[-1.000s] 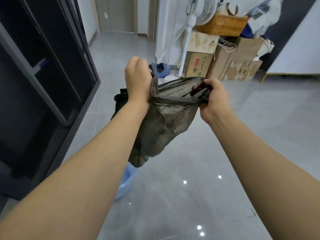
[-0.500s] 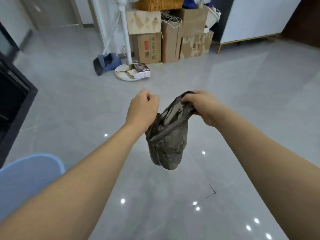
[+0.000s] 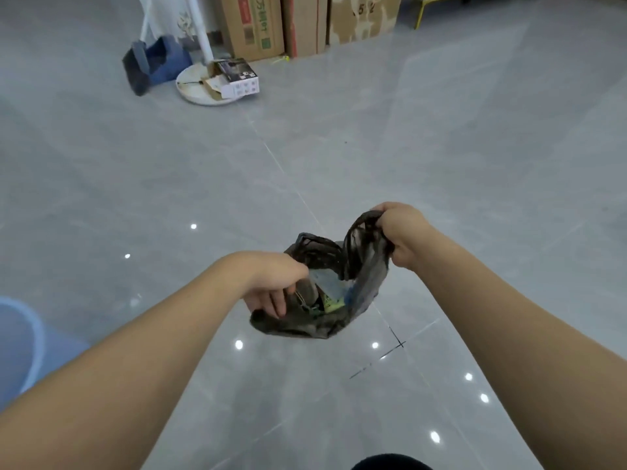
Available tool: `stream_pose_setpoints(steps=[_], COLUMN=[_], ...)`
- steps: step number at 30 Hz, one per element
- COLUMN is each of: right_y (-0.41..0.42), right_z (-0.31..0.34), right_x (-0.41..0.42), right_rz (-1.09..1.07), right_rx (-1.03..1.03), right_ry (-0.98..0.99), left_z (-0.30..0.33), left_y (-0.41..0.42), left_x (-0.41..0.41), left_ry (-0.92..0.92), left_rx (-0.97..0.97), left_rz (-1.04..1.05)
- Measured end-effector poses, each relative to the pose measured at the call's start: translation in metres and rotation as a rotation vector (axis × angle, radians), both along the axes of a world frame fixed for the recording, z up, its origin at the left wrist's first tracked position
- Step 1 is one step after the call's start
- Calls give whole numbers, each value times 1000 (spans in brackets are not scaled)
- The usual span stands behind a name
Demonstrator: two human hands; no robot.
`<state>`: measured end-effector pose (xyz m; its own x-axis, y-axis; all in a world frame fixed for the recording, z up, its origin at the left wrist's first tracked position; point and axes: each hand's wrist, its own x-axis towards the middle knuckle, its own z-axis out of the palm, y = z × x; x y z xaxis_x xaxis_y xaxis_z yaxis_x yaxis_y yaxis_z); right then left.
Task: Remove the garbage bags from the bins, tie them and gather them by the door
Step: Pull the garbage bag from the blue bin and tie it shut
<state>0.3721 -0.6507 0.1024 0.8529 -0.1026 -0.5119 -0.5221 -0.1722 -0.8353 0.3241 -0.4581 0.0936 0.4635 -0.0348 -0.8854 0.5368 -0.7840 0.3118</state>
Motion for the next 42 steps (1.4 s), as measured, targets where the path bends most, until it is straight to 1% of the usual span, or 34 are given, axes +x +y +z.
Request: stream_pose_setpoints(steps=[1,2,3,5,6,7,9,12,14,16,17,19,20,22,23,24,25,26,27,28,29,30,31,32,33,35,36,38,40,42], right_y=[3,6,7,8,8,7,2,1,-1,-10,-17,-38,-49,-66,-70,-70,-69,-68,-66,-65,-64,-63,-61,-61,-62,-70,-74,-75,-64,-43], right_z=[-1,-3,-5,-6,-8,-9,-3,14,22,24,23,18,15,7,3,1,-1,-2,-2,-1,-1,0,0,1,0,1,3,9,14,9], right_x=[1,0,-2,-8,-15,-22,-25,-35,-45,-57,-64,-74,-78,-81,-81,-81,-81,-81,-81,-81,-83,-85,-88,-91,-95,-99,-99,-97,-93,-91], right_rz=[-52,-69,-64,26,56,80,210,369,450,578,669,880,958,1028,1039,1041,1030,1004,967,935,917,921,949,992,1033,1089,1073,933,769,777], right_rx=[56,66,34,-81,-164,-253,-443,-779,-1012,-1223,-1293,-1414,-1472,-1537,-1538,-1524,-1499,-1472,-1448,-1431,-1419,-1412,-1423,-1452,-1494,-1617,-1669,-1765,-1803,-1783], right_ry=[4,-3,-15,-54,-94,-144,-236,-292,-303,-377,-426,-460,-430,-349,-329,-319,-323,-340,-363,-379,-384,-385,-392,-408,-435,-459,-426,-301,-172,-134], left_z=[-2,-6,-15,-30,-41,-51,-71,-86,-77,-57,-43,-17,-4,15,22,26,30,32,31,25,12,-5,-23,-35,-42,-41,-39,-35,-30,-27], left_y=[9,16,21,24,25,25,29,48,55,63,71,93,103,111,106,97,85,69,51,33,20,12,9,8,12,24,29,34,28,17], left_x=[-1,2,8,18,23,27,30,32,34,41,45,52,54,49,42,35,27,19,9,-1,-10,-15,-17,-16,-13,-3,-1,-6,-19,-29], left_ry=[84,81,-41,-430,-548,-596,-570,-574,-648,-693,-691,-659,-635,-583,-613,-701,-808,-857,-810,-735,-691,-704,-755,-816,-869,-946,-967,-1101,-1167,-1169], left_rx=[57,135,245,464,518,553,584,429,355,344,357,467,564,811,881,836,653,370,106,-27,0,131,275,393,471,489,476,498,521,516], left_rz=[-25,-64,-120,-200,-240,-279,-289,-249,-146,-16,14,-35,-99,-295,-398,-499,-598,-673,-712,-772,-882,-1005,-1076,-1074,-1006,-802,-746,-730,-756,-791])
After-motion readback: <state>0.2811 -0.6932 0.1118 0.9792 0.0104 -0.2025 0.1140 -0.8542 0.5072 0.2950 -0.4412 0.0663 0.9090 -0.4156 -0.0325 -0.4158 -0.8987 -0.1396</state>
